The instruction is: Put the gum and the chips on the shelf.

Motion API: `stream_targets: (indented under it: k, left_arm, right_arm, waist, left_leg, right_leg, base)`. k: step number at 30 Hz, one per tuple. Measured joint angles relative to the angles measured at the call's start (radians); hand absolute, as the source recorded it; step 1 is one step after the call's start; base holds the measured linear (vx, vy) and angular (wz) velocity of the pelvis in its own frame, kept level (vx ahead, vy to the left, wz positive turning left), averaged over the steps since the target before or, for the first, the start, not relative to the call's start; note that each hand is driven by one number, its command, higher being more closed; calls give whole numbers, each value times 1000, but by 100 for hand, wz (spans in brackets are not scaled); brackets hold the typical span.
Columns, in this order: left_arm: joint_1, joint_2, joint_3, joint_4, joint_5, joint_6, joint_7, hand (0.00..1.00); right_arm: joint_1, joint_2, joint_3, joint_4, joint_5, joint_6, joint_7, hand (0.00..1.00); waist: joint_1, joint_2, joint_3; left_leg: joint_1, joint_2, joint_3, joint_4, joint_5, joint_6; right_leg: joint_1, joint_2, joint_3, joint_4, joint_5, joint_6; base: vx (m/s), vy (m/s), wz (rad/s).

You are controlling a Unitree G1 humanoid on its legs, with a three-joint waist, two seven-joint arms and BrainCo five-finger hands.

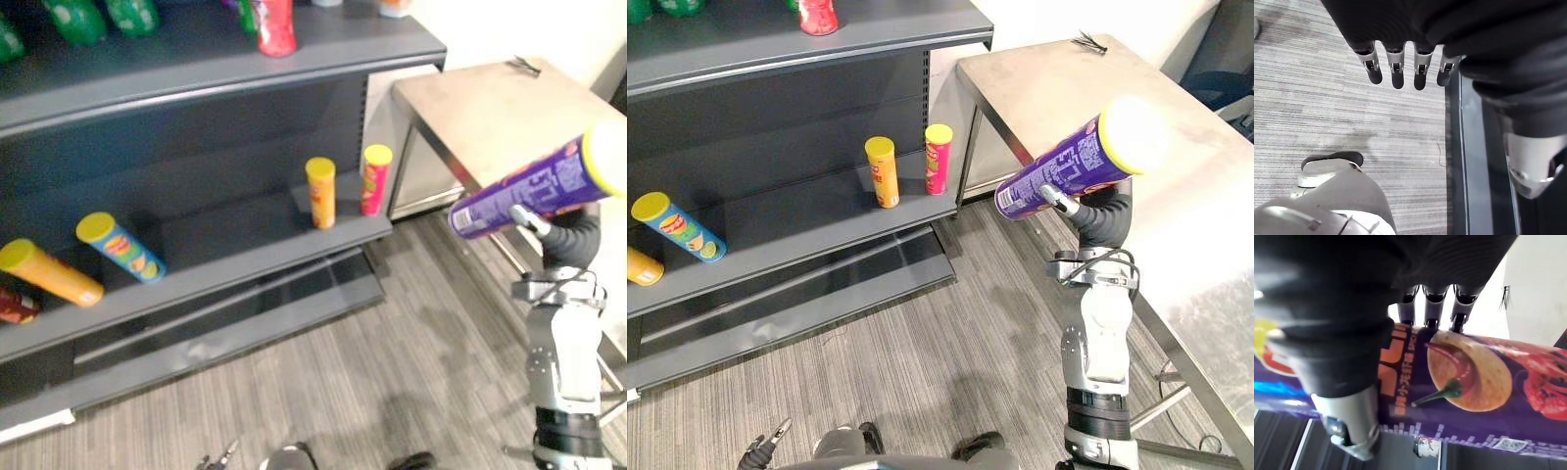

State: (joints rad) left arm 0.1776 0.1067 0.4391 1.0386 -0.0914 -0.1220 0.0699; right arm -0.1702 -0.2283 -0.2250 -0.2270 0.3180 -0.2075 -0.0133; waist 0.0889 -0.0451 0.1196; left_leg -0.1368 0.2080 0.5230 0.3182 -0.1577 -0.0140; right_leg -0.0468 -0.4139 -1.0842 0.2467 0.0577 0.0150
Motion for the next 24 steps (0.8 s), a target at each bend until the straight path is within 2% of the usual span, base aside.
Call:
stream_targets:
  k: [5,9,10,12,13,14,16,18,19,20,21,22,24]
  left_arm:
    - [0,-27,1,3,24,0,-3,0]
    - [1,-25,2,-1,24,0,-6,0]
    - [1,-24,1,-4,23,-1,-7,0]
    - [3,-20,-3,-5,18,0,-7,0]
    - [6,-7,-24,-9,15,-1,-5,0]
    - [5,12,-51,-11,14,-1,-4,0]
    - [4,35,-50,-11,-16,-1,-1,0]
    - [3,45,-50,-10,-24,-1,3,0]
    - [2,45,-50,-9,-24,-1,4,0]
    - [1,47,-50,-8,-24,-1,4,0]
    - [5,41,-49,-6,-24,-1,4,0]
    - [6,33,-44,-5,-24,-1,4,0]
    - [7,10,-38,-3,-24,0,3,0]
  right_arm:
    - [0,1,24,7,-2,0,0,100]
    - [-3,2,85,8,-2,2,9,100]
    - [-3,1,92,7,-2,3,15,100]
    - [5,3,105,6,-2,4,21,100]
    - [21,3,109,2,-2,3,26,100]
    - [40,5,116,0,-2,4,42,100]
    - [74,16,120,-16,-1,5,49,100]
    - [110,18,120,-52,0,4,51,100]
    - [132,18,116,-73,1,4,51,100]
    - [145,18,111,-82,3,3,51,100]
    - [151,24,110,-85,10,3,52,100]
    - [150,30,108,-88,14,3,52,100]
    - [153,36,106,-91,15,3,52,100]
  waist:
    - [2,-5,12]
    - [33,-6,37]
    - [32,-7,38]
    - [24,-5,56]
    - [17,1,61]
    - [9,-2,65]
    - [-9,-15,70]
    - [-23,-26,73]
    - [-35,-34,74]
    - [-43,-31,76]
    - [-39,-24,77]
    - [-22,-24,76]
    - [-8,-24,77]
  left_leg:
    - [-23,-3,-43,-16,-5,-7]
    - [-43,19,-63,45,-73,-16]
    - [-71,14,-89,65,-88,-6]
    - [-67,-16,-137,76,-109,7]
    - [-64,-40,-183,75,-104,19]
    - [-71,-52,-238,63,-91,33]
    - [-66,-91,-309,39,-72,39]
    - [-63,-131,-360,35,-59,34]
    - [-68,-159,-403,49,-50,30]
    - [-73,-165,-429,61,-53,25]
    - [-83,-165,-455,73,-54,16]
    - [-97,-157,-458,70,-48,6]
    - [-109,-144,-460,56,-37,-11]
  right_leg:
    - [2,9,-1,-1,0,0]
    - [19,22,1,0,0,0]
    - [20,10,28,14,2,3]
    - [-3,-35,220,110,13,-5]
    - [-77,-36,458,211,-5,-44]
    - [-125,49,704,237,-101,8]
    - [-140,139,881,221,-171,32]
    - [-160,181,955,201,-190,31]
    - [-156,193,986,174,-192,40]
    - [-139,191,986,169,-203,60]
    - [-108,200,975,132,-216,84]
    - [-102,211,971,95,-221,93]
    - [-94,231,967,41,-219,96]
  base:
    - [-61,27,21]
    - [-101,84,12]
    - [-168,116,52]
    - [-95,109,75]
    - [-15,79,99]
    - [2,47,106]
    - [7,-41,117]
    - [41,-86,136]
    - [89,-139,140]
    - [96,-129,113]
    - [117,-161,57]
    - [84,-132,26]
    - [70,-143,-2]
